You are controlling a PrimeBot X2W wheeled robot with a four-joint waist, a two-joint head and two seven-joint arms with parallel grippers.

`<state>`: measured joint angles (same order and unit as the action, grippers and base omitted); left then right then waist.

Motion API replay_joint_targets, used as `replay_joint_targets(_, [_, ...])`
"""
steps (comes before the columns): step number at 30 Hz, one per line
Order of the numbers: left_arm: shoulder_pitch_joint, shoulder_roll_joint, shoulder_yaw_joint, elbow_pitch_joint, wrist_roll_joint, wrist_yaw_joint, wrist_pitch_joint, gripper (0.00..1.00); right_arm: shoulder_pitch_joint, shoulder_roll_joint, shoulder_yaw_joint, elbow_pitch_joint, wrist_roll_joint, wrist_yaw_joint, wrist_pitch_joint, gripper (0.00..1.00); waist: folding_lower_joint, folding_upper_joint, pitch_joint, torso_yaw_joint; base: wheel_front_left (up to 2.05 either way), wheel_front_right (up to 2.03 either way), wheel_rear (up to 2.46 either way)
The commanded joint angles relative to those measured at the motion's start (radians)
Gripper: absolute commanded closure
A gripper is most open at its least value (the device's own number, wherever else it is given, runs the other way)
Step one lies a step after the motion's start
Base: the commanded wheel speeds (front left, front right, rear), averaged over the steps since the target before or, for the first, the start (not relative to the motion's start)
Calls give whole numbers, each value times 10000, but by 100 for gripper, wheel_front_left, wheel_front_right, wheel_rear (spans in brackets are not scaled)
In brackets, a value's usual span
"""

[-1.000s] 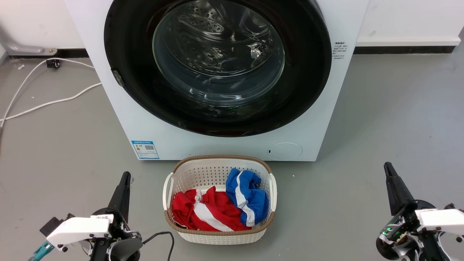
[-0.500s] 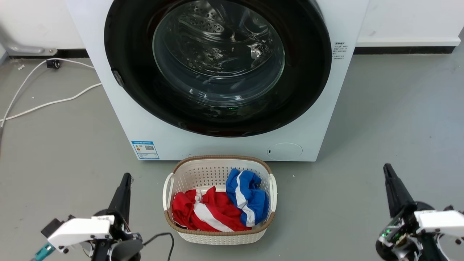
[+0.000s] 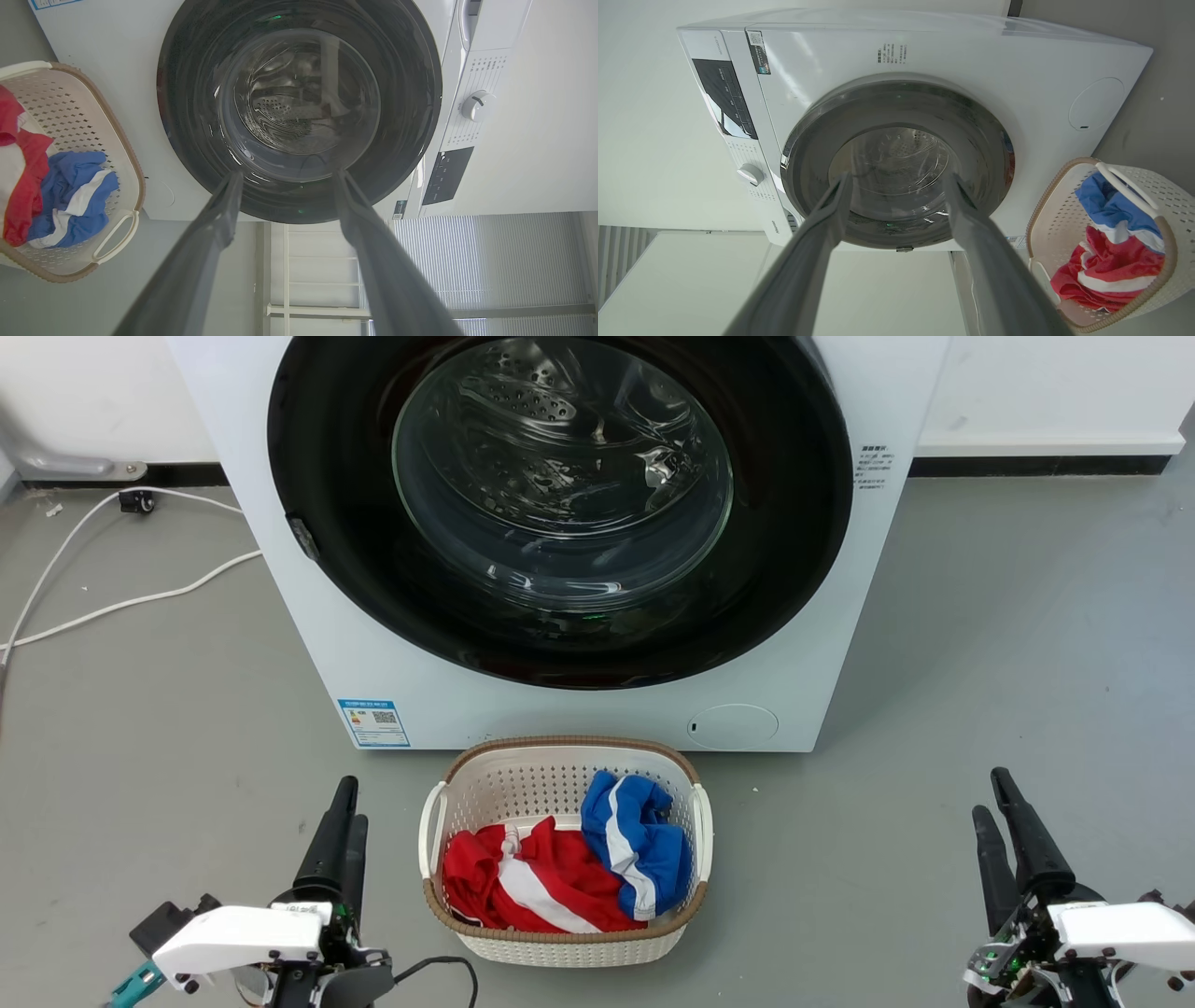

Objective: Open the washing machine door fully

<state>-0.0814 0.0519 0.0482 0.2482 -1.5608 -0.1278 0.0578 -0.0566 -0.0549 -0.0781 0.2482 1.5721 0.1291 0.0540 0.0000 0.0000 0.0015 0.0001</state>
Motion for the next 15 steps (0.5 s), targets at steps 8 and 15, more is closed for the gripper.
replay_joint_targets(8, [-186,75,-298,-504,1530,-10,-423,0,11,-115,244,-502,-1303,16,-417,0,0,0,-13,7,0,0,0])
replay_joint_targets(15, [-144,72,-400,-751,2693,-13,-714,0,84,-272,416,-711,-2959,16,-704,0,0,0,-14,7,0,0,0])
